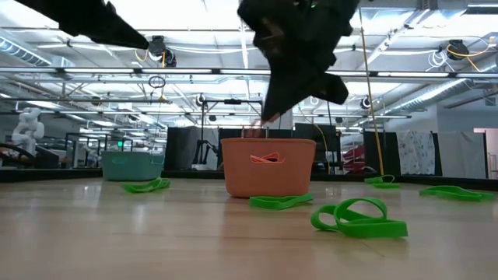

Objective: Sort rubber bands into baskets
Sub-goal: Put the orange rubber band into the orange bin

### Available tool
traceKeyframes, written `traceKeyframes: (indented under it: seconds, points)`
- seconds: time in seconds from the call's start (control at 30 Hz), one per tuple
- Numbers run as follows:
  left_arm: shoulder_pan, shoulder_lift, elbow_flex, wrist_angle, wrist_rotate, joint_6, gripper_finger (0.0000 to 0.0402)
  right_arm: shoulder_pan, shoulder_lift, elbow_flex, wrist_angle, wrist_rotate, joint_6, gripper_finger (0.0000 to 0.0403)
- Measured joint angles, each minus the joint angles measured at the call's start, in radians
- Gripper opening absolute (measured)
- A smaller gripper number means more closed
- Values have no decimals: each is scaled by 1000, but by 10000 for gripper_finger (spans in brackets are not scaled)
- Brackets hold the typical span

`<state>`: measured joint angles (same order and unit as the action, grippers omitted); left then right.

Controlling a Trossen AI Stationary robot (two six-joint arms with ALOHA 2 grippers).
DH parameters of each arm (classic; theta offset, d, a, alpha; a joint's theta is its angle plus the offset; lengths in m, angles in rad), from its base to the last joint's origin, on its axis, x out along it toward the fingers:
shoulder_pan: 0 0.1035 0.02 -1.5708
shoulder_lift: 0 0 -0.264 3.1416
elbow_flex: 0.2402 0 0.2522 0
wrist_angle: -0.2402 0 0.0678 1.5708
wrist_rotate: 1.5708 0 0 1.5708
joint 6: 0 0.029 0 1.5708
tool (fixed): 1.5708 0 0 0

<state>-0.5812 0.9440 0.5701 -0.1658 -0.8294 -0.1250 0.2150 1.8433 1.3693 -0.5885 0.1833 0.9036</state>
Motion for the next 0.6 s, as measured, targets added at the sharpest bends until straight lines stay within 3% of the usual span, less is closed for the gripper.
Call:
traceKeyframes:
  seconds: [0.13,0.3,0.6]
  points:
    - [0,0,0,-43,0,8,138,-11,60,112,-184,0,-6,0]
    - [15,-1,-1,-154,20,-52,138,-13,72,142,-170,0,-12,3]
    - [92,44,-61,-126,257,-159,138,-12,72,142,-154,0,-62,50]
